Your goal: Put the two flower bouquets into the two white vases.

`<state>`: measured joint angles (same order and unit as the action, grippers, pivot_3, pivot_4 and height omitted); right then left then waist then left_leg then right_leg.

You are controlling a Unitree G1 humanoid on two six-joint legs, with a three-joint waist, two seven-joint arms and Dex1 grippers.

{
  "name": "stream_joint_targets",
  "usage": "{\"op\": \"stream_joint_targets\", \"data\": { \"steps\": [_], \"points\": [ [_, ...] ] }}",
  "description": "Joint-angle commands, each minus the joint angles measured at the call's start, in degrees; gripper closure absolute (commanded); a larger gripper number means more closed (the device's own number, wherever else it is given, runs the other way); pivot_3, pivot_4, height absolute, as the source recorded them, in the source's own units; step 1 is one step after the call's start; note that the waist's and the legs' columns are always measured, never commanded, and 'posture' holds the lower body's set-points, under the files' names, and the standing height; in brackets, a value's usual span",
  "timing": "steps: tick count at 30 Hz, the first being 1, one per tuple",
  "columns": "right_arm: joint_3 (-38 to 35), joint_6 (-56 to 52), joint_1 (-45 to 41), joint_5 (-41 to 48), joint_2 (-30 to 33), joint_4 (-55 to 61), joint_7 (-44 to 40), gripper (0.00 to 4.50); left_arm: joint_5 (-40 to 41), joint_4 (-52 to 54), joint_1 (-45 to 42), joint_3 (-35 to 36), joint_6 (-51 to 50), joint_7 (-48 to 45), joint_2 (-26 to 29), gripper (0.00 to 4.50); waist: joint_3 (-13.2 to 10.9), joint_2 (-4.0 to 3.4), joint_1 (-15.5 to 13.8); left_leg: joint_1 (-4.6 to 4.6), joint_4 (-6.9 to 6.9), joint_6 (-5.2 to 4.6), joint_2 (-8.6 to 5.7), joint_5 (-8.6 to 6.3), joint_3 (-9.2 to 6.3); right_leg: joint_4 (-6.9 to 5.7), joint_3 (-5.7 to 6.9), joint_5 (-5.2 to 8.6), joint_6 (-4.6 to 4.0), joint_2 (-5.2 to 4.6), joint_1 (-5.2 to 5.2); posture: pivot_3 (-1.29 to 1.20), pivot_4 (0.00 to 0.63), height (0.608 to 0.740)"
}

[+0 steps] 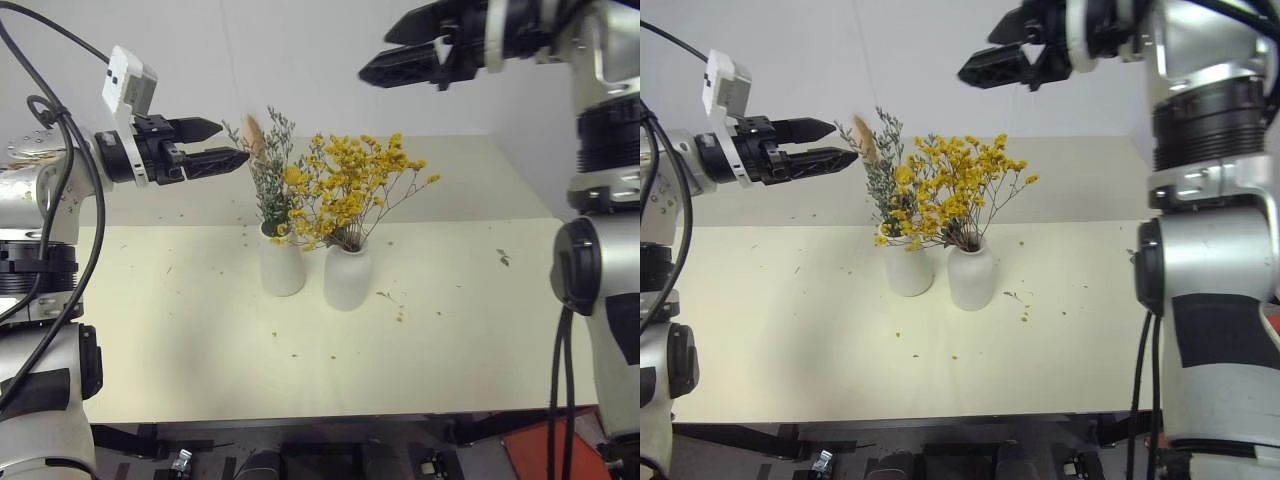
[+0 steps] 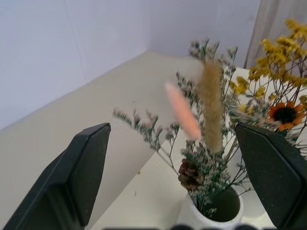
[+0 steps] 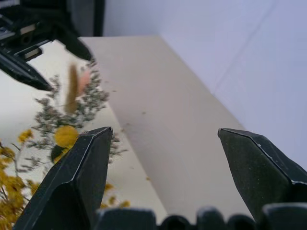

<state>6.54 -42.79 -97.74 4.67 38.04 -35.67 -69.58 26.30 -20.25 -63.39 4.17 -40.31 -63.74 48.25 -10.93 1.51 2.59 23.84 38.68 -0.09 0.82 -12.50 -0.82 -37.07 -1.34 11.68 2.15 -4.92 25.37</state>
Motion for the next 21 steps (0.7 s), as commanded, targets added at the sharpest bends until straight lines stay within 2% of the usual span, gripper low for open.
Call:
{"op": "stream_joint_targets", "data": {
  "steps": [1, 8, 16, 21],
  "points": [
    [-4.03, -2.99, 2.06, 1.66, 4.21, 5.35, 2.19, 0.33, -0.67, 0.32, -0.68, 0.97, 1.75, -0.87, 1.08, 0.02, 0.00, 0.00, -0.06, 0.02, 0.00, 0.00, -0.01, 0.00, 0.01, 0.03, 0.00, 0.00, 0.00, 0.00, 0.00, 0.00, 0.150, 0.740],
    [-11.00, -11.40, 19.67, 5.89, 10.22, 21.61, 7.97, 0.33, 1.65, 7.15, 7.51, 3.57, -0.02, 0.12, 0.95, 0.02, 0.00, 0.00, 0.03, -0.02, 0.02, 0.00, 0.01, 0.00, 0.05, -0.01, -0.04, 0.00, 0.00, 0.00, -0.03, 0.00, 0.150, 0.740],
    [-21.66, -17.85, 40.42, 11.79, 10.24, 36.67, 16.94, 0.33, 3.42, 14.02, 16.82, 7.02, 1.09, 2.44, 0.91, 0.02, 0.00, 0.00, -0.22, -0.05, 0.06, -0.01, 0.01, 0.00, 0.03, 0.04, -0.04, -0.01, 0.01, -0.02, -0.13, 0.00, 0.150, 0.740],
    [-24.92, -18.13, 54.52, 15.14, 8.33, 46.45, 20.44, 0.33, 2.71, 18.30, 25.93, 8.78, 7.03, 3.43, -0.21, 0.02, 0.00, 0.02, -0.20, -0.11, 0.07, -0.01, 0.03, 0.00, 0.04, 0.06, -0.05, -0.01, 0.02, -0.02, -0.20, 0.00, 0.150, 0.740]
  ]
}}
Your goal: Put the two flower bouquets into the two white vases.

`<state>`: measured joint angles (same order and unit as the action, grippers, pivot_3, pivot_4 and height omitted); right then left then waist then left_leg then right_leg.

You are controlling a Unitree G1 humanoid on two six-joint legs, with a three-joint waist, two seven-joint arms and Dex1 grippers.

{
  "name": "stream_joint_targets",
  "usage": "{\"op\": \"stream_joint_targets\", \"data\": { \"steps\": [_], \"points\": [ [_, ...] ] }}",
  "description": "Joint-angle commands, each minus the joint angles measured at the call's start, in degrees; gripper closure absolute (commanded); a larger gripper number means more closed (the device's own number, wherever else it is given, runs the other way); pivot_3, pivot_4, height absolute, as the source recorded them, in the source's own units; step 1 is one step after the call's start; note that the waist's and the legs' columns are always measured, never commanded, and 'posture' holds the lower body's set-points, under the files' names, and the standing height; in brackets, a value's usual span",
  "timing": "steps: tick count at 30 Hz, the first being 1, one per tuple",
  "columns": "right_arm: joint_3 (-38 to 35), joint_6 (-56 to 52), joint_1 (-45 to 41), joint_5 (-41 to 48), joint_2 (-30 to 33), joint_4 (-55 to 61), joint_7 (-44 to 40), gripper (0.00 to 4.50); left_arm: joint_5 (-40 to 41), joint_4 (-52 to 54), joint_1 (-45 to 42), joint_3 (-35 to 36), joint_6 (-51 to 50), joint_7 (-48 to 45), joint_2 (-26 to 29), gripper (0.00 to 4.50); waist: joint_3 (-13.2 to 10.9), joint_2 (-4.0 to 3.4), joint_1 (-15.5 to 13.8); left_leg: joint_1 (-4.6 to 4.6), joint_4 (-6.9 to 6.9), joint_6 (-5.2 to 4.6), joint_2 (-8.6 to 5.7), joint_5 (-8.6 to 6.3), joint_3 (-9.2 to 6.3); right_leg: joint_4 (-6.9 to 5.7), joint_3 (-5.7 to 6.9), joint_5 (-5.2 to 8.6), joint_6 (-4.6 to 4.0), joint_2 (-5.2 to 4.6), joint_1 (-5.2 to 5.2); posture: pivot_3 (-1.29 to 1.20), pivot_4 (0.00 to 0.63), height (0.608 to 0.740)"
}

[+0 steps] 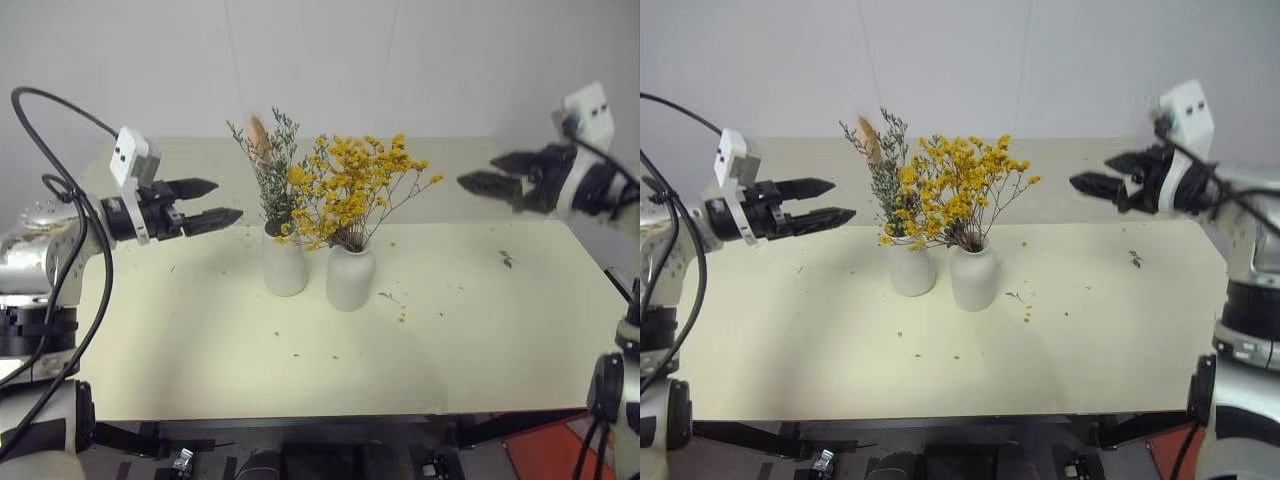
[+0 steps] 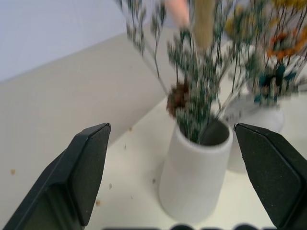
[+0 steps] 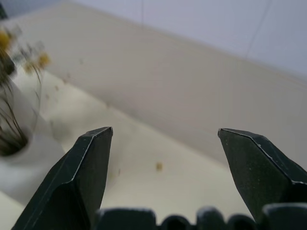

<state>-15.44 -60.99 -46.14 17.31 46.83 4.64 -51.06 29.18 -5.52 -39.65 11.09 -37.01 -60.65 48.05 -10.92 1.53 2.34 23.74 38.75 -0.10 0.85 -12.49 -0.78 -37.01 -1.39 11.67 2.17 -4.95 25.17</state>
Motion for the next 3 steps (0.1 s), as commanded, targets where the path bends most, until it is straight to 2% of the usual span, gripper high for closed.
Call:
{"op": "stream_joint_targets", "data": {
  "steps": [1, 3],
  "points": [
    [-3.15, 0.94, 5.11, 3.03, -0.87, 7.77, 2.29, 0.33, -0.10, 4.32, 3.76, 1.92, 4.86, -0.05, -0.09, 0.02, 0.00, 0.00, 0.03, 0.01, 0.02, 0.00, 0.00, 0.00, 0.02, -0.02, -0.02, 0.00, 0.00, 0.00, 0.02, 0.00, 0.150, 0.740],
    [-3.62, 1.38, 8.26, 4.65, -1.55, 10.23, 2.81, 0.33, 0.34, 5.74, 6.29, 2.12, 6.19, -0.17, -0.47, 0.02, 0.00, 0.00, 0.03, -0.01, 0.03, 0.00, 0.01, 0.00, 0.02, -0.01, -0.03, 0.00, 0.00, 0.01, 0.01, 0.00, 0.150, 0.740]
  ]
}}
